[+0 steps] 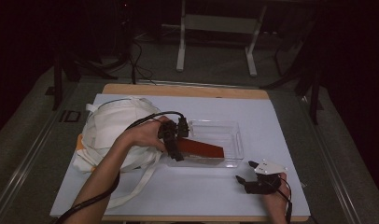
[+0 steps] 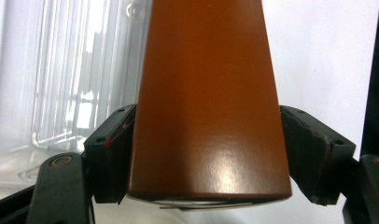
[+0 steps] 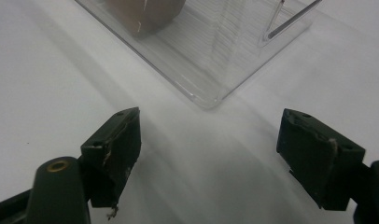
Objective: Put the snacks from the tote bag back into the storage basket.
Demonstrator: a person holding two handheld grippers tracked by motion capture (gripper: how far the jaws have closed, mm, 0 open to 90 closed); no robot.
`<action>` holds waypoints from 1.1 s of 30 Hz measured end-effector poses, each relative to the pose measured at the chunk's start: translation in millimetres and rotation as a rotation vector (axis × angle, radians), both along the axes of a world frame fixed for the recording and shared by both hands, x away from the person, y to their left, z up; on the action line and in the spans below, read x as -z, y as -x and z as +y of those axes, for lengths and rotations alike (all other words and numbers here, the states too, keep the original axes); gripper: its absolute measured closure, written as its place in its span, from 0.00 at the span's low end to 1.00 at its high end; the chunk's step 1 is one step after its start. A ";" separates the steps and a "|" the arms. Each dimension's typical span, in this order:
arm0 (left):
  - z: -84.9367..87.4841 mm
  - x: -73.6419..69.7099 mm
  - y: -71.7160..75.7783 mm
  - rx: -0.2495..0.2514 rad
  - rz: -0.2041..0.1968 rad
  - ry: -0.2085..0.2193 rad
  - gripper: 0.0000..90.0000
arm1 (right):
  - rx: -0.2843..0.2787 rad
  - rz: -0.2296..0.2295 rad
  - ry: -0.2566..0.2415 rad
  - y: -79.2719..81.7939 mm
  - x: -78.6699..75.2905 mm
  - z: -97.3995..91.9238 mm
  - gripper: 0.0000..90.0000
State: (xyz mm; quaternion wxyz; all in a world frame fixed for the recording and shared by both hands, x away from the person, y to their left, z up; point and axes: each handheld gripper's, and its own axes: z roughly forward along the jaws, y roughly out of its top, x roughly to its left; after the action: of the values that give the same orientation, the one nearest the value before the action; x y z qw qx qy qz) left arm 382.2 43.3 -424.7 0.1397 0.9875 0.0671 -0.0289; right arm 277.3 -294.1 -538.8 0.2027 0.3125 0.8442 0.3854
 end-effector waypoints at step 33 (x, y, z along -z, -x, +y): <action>-1.3 -2.5 1.2 -0.006 -0.019 -0.045 0.36 | -0.001 0.004 -0.001 -0.3 0.0 0.0 0.24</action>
State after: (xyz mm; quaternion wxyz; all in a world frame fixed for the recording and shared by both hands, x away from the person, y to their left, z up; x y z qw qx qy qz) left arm 381.0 42.1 -422.3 0.1181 0.9904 0.0693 -0.0174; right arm 277.6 -294.1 -538.8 0.2009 0.3130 0.8445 0.3853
